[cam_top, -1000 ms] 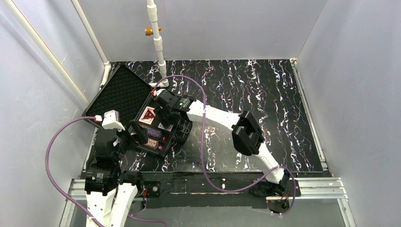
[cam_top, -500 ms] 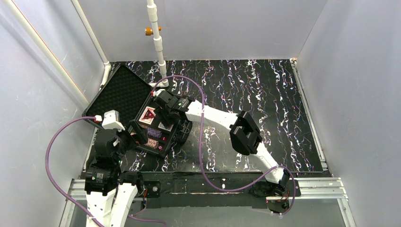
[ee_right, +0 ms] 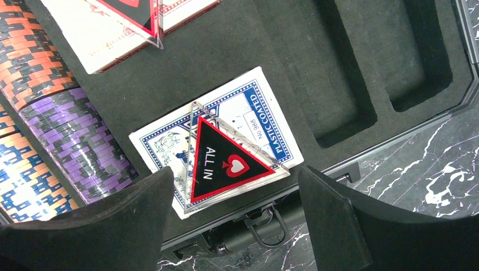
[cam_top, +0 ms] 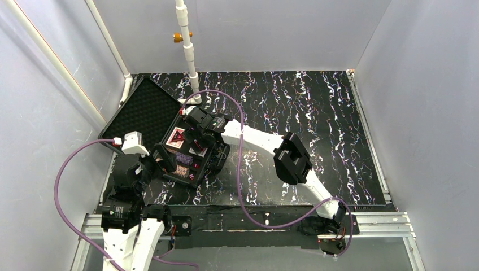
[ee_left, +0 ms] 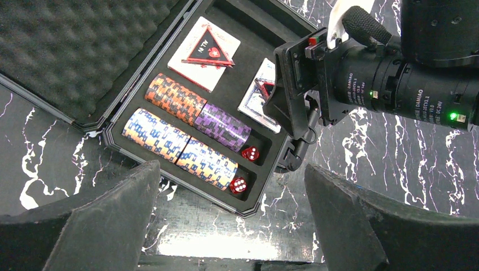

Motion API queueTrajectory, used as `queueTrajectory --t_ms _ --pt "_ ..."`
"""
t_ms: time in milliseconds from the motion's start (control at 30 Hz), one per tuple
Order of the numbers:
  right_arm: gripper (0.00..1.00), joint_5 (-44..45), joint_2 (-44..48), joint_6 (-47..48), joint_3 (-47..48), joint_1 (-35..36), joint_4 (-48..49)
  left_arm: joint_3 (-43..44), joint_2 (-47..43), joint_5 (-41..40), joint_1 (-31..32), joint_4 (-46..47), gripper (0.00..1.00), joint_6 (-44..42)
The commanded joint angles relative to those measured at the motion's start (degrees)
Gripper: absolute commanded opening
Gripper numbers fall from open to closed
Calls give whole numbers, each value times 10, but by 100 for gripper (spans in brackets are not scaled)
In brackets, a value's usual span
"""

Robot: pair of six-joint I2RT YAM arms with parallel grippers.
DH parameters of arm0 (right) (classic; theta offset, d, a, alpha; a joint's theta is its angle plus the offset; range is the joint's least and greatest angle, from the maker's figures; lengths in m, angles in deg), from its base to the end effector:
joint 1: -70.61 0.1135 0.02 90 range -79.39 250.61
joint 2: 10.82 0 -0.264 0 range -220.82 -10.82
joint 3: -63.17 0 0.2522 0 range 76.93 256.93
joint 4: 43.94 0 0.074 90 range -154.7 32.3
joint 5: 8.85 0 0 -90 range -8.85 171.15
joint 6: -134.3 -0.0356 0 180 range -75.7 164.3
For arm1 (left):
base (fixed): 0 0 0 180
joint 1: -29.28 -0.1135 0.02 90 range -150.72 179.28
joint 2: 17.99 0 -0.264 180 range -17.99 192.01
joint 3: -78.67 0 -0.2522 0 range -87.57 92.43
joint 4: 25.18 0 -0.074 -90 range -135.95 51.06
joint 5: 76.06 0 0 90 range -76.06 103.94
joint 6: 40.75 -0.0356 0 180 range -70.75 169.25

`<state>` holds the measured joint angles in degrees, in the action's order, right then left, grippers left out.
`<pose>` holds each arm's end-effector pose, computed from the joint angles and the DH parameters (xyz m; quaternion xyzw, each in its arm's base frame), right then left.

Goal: Pack up texas hold em set

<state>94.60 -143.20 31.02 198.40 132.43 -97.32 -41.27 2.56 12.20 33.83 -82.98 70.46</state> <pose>0.2523 0.4535 0.2372 -0.3482 0.8684 0.1170 0.3330 0.0713 -0.0046 0.3322 -0.1262 0.8006 -0.1186 0.5737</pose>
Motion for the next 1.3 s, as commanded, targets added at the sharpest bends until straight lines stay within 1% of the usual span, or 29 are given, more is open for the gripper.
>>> queueTrajectory --t_ms 0,100,267,433,533,633,733,900,967,1167,1267 --pt "89 -7 11 7 30 -3 4 1 10 -9 -3 -6 99 -1" --pt "90 -16 44 -1 16 -3 12 1 15 -10 -2 -6 100 -1" --pt "96 -6 129 -16 -56 -3 35 2 23 -7 -3 -6 99 -2" --pt "98 31 222 -53 -168 -12 56 1 26 -8 -2 -6 99 -2" --pt "98 27 275 -87 -251 -36 79 1 28 -8 -3 -6 99 -1" --pt "98 2 319 -112 -331 -71 115 1 30 -8 -2 -6 99 -1" --pt "98 -38 337 -122 -383 -111 130 1 31 -8 -3 -6 99 -1" --pt "98 -103 352 -119 -421 -150 132 1 32 -8 -3 -6 99 -1" --pt "98 -122 364 -116 -446 -160 144 1 30 -8 -3 -6 99 -1" --pt "98 -130 386 -126 -511 -176 190 1 32 -3 -3 -5 99 -2" --pt "98 -163 380 -142 -530 -182 223 2 33 -1 -3 -5 99 -3"
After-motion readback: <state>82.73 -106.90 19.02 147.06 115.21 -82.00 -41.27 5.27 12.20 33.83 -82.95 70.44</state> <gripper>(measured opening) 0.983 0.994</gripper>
